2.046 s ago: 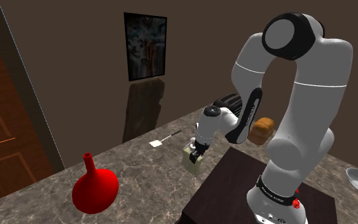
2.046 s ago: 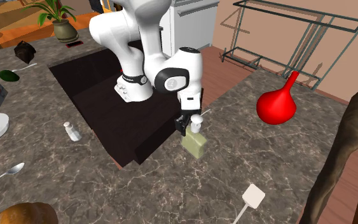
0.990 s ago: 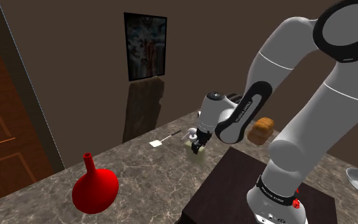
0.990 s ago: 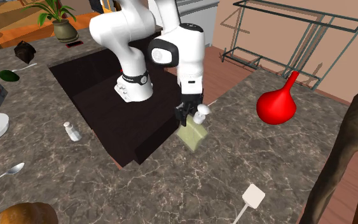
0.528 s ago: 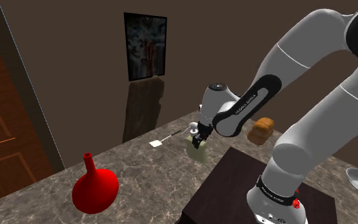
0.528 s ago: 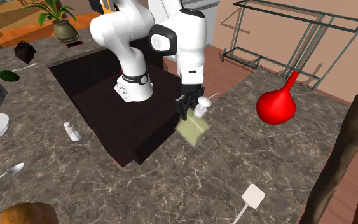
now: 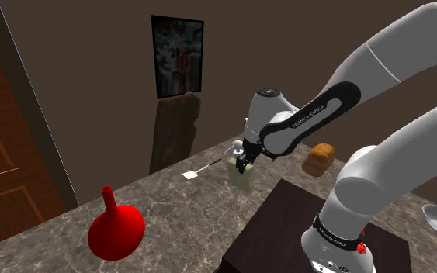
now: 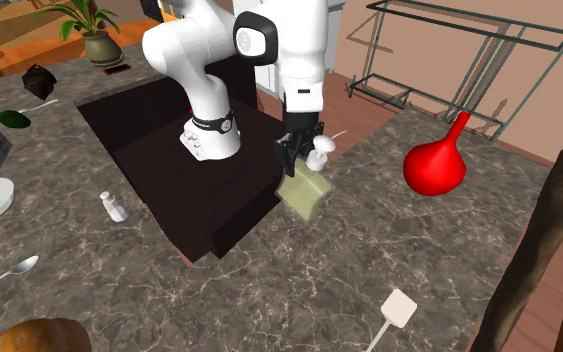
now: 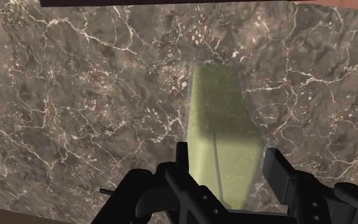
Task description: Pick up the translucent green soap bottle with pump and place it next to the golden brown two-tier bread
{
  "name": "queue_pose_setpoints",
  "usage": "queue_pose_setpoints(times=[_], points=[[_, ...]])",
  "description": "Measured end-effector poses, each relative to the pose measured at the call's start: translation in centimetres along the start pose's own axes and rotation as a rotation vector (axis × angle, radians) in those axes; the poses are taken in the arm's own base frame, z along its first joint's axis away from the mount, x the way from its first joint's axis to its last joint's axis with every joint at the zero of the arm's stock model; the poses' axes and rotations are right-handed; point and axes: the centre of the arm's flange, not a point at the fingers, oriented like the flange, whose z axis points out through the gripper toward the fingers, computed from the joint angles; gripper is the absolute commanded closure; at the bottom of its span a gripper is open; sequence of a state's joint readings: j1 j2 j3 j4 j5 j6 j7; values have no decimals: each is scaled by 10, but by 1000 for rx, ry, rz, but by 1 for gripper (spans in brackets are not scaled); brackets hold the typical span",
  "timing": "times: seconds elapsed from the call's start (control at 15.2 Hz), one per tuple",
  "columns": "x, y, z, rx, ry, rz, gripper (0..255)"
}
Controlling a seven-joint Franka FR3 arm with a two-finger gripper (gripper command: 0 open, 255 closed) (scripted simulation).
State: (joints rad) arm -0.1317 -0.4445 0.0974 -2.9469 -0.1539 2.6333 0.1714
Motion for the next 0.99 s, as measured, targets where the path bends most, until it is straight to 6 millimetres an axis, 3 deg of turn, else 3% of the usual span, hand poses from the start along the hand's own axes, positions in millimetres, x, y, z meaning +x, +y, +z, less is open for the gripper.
queue_pose_setpoints(times=[0.99], points=[[12,8,-78,0,0,0,255]])
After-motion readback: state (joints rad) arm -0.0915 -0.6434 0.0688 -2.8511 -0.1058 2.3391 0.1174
